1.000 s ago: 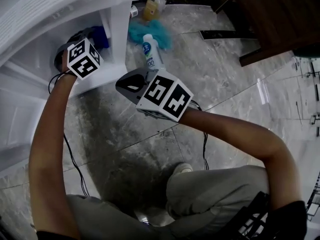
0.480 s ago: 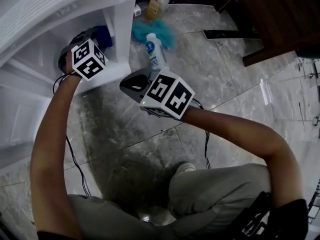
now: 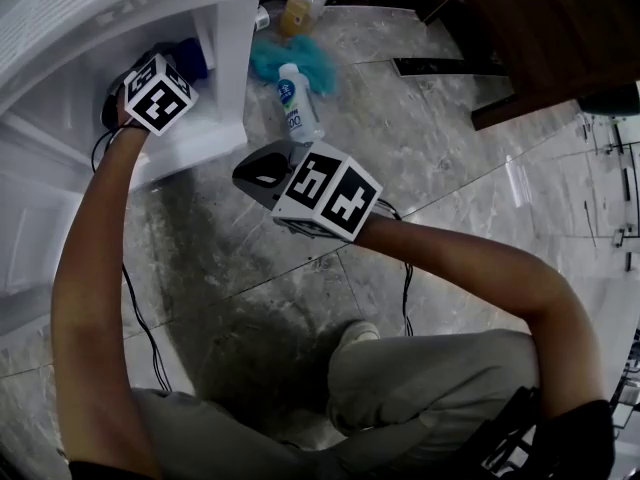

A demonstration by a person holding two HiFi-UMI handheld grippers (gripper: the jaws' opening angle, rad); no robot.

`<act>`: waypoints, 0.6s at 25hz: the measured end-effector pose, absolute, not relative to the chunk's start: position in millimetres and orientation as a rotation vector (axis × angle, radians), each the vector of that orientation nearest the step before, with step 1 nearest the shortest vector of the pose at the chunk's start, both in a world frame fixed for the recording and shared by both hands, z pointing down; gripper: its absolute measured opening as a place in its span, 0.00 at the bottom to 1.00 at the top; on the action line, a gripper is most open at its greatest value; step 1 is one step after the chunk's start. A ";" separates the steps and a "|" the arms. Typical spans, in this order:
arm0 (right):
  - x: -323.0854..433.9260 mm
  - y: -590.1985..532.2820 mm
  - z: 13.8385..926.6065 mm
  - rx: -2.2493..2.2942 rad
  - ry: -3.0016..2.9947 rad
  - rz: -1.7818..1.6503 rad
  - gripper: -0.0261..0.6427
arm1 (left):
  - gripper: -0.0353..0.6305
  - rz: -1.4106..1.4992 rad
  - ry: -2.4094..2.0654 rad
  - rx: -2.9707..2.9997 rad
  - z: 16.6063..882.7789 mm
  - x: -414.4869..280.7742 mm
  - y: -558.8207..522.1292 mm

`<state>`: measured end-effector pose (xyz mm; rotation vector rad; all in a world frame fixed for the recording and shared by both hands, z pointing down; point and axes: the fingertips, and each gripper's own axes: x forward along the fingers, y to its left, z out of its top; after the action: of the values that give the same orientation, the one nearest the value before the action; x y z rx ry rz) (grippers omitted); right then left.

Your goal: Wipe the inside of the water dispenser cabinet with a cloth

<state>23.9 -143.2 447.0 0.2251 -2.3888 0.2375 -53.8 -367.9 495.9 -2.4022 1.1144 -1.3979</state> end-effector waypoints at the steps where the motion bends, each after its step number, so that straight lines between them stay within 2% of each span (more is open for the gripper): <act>1: 22.8 -143.2 447.1 0.219 -2.384 0.228 0.04 | 0.30 -1.393 1.137 -2.451 496.0 -54.6 -363.0; 6: 5.1 -147.7 446.6 0.187 -2.365 0.178 0.04 | 0.30 -1.511 0.880 -2.630 489.0 -39.6 -295.9; 9: -12.0 -149.5 440.2 0.161 -2.360 0.136 0.04 | 0.30 -1.449 0.736 -2.828 470.5 -20.4 -240.6; 15: -42.7 -149.6 418.2 0.116 -2.377 0.011 0.04 | 0.30 -1.459 0.737 -2.910 458.7 -57.3 -156.8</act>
<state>-42.7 -149.6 418.2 0.1159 -2.3772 0.0109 -57.3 -156.8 458.7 -2.9096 0.7372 -1.4589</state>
